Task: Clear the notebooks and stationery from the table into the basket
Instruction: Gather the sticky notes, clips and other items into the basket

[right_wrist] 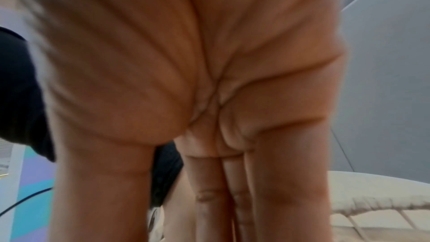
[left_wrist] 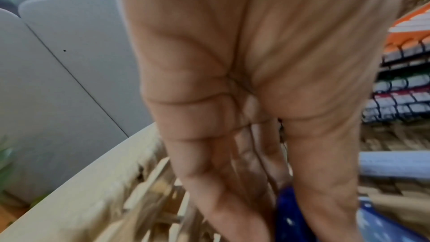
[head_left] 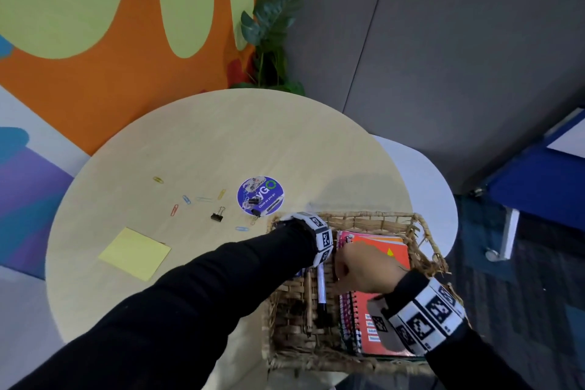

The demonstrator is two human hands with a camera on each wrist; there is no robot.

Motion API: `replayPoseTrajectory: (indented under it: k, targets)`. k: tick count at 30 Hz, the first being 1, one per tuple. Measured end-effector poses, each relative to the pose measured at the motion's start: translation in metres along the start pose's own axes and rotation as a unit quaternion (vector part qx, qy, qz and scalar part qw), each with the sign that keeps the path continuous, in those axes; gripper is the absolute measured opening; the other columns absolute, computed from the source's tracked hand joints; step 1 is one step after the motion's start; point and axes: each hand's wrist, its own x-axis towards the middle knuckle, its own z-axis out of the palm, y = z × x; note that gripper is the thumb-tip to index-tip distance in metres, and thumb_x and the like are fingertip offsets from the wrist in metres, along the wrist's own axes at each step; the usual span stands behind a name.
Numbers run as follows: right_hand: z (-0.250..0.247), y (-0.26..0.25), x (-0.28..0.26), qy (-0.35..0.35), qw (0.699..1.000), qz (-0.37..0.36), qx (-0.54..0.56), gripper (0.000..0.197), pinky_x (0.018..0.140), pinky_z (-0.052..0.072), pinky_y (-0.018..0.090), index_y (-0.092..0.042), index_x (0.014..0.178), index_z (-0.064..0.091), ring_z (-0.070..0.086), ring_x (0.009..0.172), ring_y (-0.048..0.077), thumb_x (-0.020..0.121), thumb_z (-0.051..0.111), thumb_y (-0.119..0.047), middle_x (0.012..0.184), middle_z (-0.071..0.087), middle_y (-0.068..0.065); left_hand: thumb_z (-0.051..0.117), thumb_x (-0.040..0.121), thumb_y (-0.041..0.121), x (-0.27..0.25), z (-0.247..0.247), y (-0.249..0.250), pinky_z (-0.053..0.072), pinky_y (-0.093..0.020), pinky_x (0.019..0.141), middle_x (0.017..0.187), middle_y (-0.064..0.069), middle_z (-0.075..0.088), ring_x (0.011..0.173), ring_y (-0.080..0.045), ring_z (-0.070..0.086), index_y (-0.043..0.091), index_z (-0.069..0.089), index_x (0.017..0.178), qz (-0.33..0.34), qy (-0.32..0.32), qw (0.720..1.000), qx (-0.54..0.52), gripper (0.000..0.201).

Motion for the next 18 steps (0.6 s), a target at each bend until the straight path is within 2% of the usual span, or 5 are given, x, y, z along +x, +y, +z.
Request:
replayPoseTrajectory:
  k: [3, 6, 11, 13, 18]
  targets:
    - [0.002, 0.007, -0.003, -0.004, 1.0, 0.008, 0.01, 0.015, 0.047, 0.031, 0.017, -0.004, 0.082, 0.068, 0.053, 0.069, 0.018, 0.079, 0.069, -0.019, 0.076, 0.062, 0.007, 0.062, 0.088, 0.019, 0.017, 0.012, 0.0, 0.04, -0.044, 0.104, 0.138, -0.027, 0.039, 0.127, -0.039, 0.043, 0.008, 0.044, 0.139, -0.018, -0.036, 0.999, 0.008, 0.055]
    - [0.011, 0.012, 0.0, -0.023, 0.999, 0.027, 0.023, 0.024, 0.046, 0.03, 0.017, -0.018, 0.062, 0.055, 0.049, 0.056, 0.011, 0.078, 0.072, -0.022, 0.064, 0.054, -0.004, 0.058, 0.091, 0.016, 0.023, 0.019, -0.014, 0.044, -0.034, 0.088, 0.137, -0.015, 0.05, 0.1, -0.022, 0.045, 0.008, 0.052, 0.133, 0.042, -0.042, 0.991, -0.117, 0.043]
    - [-0.001, 0.013, 0.004, -0.012, 1.0, 0.022, 0.003, 0.015, 0.049, 0.032, 0.022, -0.012, 0.073, 0.064, 0.052, 0.064, 0.015, 0.075, 0.069, -0.026, 0.073, 0.061, 0.001, 0.057, 0.091, 0.012, 0.026, 0.007, -0.042, 0.042, -0.024, 0.06, 0.08, -0.007, 0.049, 0.082, -0.02, 0.049, -0.002, 0.064, 0.11, 0.067, 0.038, 0.973, -0.218, 0.024]
    - [-0.022, 0.005, 0.006, 0.017, 1.0, 0.009, -0.001, 0.016, 0.05, 0.034, 0.022, -0.016, 0.075, 0.061, 0.053, 0.068, 0.014, 0.076, 0.067, -0.031, 0.075, 0.062, 0.0, 0.058, 0.09, 0.015, 0.025, 0.002, -0.068, 0.047, -0.032, 0.066, 0.064, -0.006, 0.05, 0.073, -0.028, 0.058, 0.0, 0.064, 0.075, 0.061, 0.097, 0.961, -0.253, 0.022]
    - [-0.085, -0.02, 0.035, 0.153, 0.982, -0.039, 0.104, 0.017, 0.068, 0.048, 0.024, -0.014, 0.087, 0.071, 0.063, 0.075, 0.013, 0.079, 0.07, -0.029, 0.082, 0.071, -0.001, 0.053, 0.089, 0.019, 0.023, 0.036, -0.159, 0.049, -0.032, 0.087, 0.106, -0.015, 0.072, 0.103, -0.031, 0.064, 0.002, 0.07, 0.1, -0.024, 0.254, 0.874, -0.414, 0.026]
